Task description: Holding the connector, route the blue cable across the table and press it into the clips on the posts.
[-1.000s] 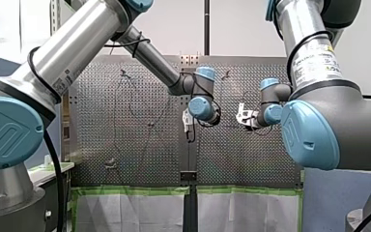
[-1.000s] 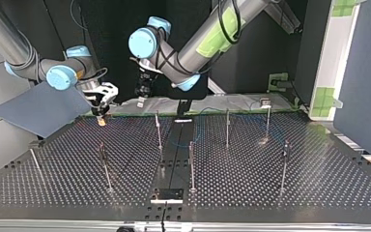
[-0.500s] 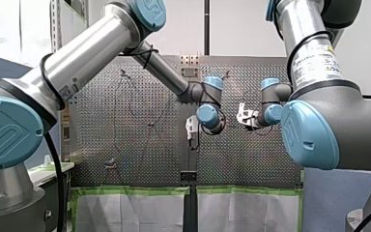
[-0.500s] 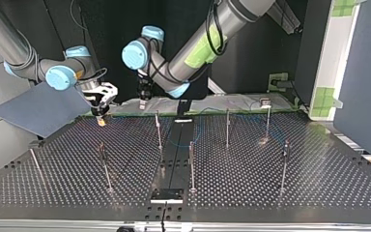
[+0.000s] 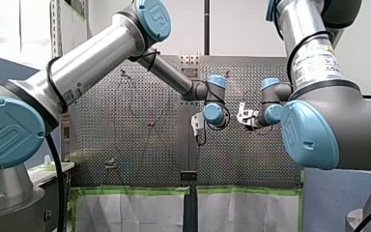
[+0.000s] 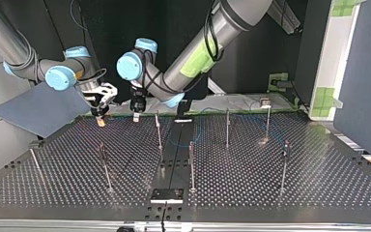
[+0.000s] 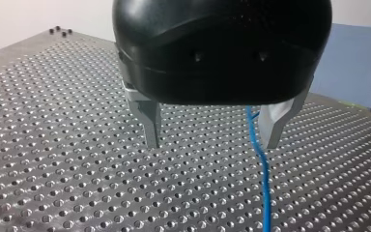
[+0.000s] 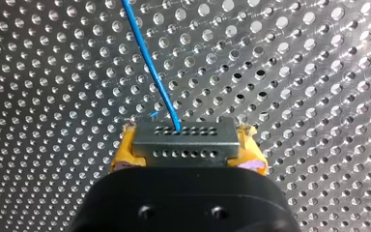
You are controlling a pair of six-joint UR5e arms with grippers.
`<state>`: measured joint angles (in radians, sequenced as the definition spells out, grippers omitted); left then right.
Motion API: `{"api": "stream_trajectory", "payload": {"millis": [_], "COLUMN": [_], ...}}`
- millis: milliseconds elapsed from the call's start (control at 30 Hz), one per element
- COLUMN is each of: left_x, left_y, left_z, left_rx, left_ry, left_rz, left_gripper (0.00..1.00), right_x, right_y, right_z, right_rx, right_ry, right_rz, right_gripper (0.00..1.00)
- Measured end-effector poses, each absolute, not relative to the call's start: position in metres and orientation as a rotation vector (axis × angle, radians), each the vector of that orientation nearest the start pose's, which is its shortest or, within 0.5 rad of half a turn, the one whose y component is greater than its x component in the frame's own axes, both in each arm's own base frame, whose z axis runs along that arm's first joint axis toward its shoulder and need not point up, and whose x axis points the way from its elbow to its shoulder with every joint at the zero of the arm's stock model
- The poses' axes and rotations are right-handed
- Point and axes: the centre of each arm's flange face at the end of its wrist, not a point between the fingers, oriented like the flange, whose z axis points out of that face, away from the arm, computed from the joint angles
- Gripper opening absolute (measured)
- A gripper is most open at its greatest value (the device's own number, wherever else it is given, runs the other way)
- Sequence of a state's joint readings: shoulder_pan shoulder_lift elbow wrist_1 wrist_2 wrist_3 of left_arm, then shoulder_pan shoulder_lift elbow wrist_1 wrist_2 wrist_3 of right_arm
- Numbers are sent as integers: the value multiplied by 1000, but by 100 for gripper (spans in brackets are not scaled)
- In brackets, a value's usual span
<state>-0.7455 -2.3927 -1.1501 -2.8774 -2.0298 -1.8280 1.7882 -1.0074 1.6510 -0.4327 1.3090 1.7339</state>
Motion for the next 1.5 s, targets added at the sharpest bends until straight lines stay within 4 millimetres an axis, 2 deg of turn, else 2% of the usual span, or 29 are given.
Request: {"api": "stream_trajectory", "payload": {"millis": [300, 700, 733, 767, 800, 833, 867, 900, 967, 1033, 1300, 1500], "left_x": [504, 520, 520, 520, 519, 518, 517, 517, 516, 515, 515, 511], "left_y": [-578, -571, -571, -571, -572, -573, -573, -574, -575, -575, -574, -572], "left_z": [164, 165, 165, 165, 165, 165, 165, 166, 165, 166, 167, 175], "left_rx": [71, 24, 24, 24, 24, 25, 25, 25, 27, 27, 15, 23], "left_ry": [1737, 1723, 1723, 1723, 1723, 1723, 1722, 1722, 1722, 1721, 1720, 1737], "left_rz": [-385, -399, -399, -399, -399, -399, -399, -399, -399, -399, -381, -367], "left_gripper": [100, 100, 76, 64, 64, 51, 25, 25, 3, 0, 0, 0], "right_x": [287, 287, 287, 287, 287, 287, 287, 287, 287, 289, 293, 295], "right_y": [-566, -566, -566, -566, -566, -566, -566, -566, -565, -565, -571, -578], "right_z": [169, 169, 169, 169, 169, 169, 169, 169, 169, 170, 182, 217], "right_rx": [1666, 1668, 1669, 1669, 1670, 1670, 1671, 1671, 1674, 1678, 1682, 1666], "right_ry": [-1269, -1269, -1269, -1269, -1269, -1268, -1268, -1268, -1264, -1260, -1243, -1220], "right_rz": [1553, 1556, 1556, 1556, 1556, 1556, 1556, 1555, 1555, 1557, 1568, 1579], "right_gripper": [0, 0, 0, 0, 0, 0, 0, 0, 0, 0, 0, 0]}}
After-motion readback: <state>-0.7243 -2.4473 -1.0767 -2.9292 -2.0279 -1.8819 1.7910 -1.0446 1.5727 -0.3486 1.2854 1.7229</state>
